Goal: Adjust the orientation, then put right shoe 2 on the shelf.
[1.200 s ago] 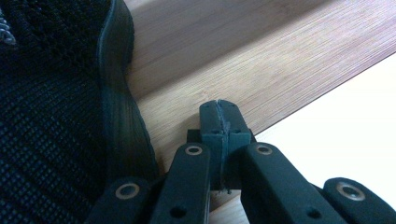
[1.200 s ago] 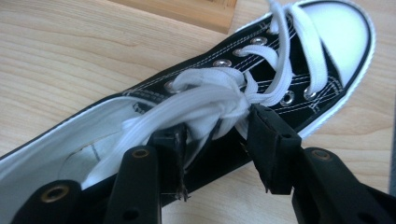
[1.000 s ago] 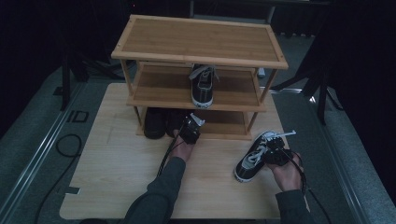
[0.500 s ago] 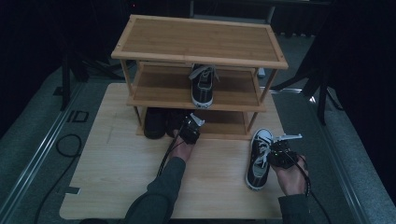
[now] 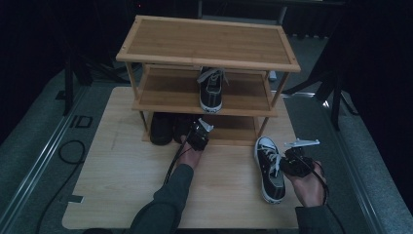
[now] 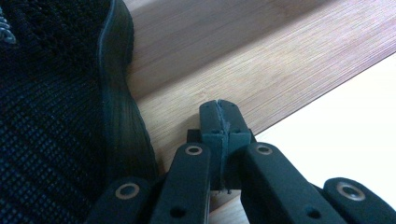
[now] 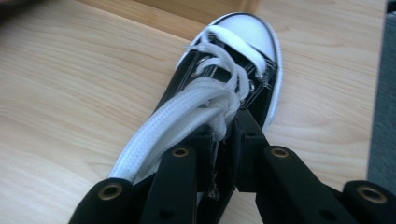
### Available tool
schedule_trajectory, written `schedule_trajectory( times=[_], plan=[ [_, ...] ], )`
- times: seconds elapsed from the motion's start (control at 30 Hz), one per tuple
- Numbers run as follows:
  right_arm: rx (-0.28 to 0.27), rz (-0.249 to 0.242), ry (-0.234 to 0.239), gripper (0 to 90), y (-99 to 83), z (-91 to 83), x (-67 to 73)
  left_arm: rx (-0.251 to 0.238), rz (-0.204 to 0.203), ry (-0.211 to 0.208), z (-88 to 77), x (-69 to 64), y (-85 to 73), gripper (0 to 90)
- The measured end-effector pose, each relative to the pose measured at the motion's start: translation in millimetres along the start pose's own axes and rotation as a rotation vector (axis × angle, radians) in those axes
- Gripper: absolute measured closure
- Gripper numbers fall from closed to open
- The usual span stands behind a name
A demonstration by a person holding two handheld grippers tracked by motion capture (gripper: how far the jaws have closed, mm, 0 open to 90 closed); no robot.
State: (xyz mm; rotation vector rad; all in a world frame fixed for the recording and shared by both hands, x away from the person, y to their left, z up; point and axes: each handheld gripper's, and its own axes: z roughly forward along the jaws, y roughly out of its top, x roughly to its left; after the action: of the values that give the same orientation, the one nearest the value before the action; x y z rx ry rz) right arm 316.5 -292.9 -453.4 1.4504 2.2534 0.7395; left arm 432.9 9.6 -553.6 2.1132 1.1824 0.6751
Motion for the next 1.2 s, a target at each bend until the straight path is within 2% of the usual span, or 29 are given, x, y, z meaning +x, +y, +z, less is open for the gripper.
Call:
schedule_trajectory(
  times=[0.17, 0.3, 0.37, 0.4, 0.53, 0.6, 0.73, 0.9, 0.97, 1.2],
  plan=[
    [-0.004, -0.054, 0.05, 81.4, 6.4, 1.7, 7.9, 0.0, -0.001, -0.001, 0.0, 0.1, 0.0, 90.0],
    [-0.013, -0.118, 0.085, 81.4, 9.7, 5.4, 13.9, 0.0, 0.003, -0.003, 0.0, 0.5, 0.0, 90.0],
    [-0.015, -0.126, 0.098, 81.4, 10.4, 6.1, 15.3, 0.0, 0.004, -0.004, 0.1, 0.6, 0.0, 90.0],
    [-0.017, -0.16, 0.121, 81.4, 12.6, 7.9, 17.4, 0.001, 0.007, -0.006, -0.1, 0.8, -0.1, 90.0],
    [-0.013, -0.164, 0.141, 81.4, 14.5, 9.2, 17.0, 0.001, 0.006, -0.003, -0.1, 0.6, -0.2, 90.0],
    [-0.015, -0.198, 0.171, 81.4, 17.8, 11.5, 16.5, 0.0, 0.006, -0.003, -0.1, 0.6, -0.3, 90.0],
    [-0.012, -0.229, 0.201, 81.4, 20.5, 14.5, 17.1, 0.0, 0.005, -0.004, -0.1, 0.6, -0.3, 90.0],
    [-0.007, -0.245, 0.217, 81.4, 24.1, 15.9, 19.1, 0.001, 0.007, -0.001, -0.2, 0.6, -0.2, 90.0],
    [-0.007, -0.276, 0.222, 81.4, 26.8, 15.9, 22.1, 0.0, 0.006, -0.004, -0.1, 0.9, -0.4, 90.0],
    [-0.006, -0.337, 0.254, 81.4, 32.2, 16.4, 25.0, 0.0, 0.006, -0.002, -0.2, 0.7, -0.4, 90.0]
  ],
)
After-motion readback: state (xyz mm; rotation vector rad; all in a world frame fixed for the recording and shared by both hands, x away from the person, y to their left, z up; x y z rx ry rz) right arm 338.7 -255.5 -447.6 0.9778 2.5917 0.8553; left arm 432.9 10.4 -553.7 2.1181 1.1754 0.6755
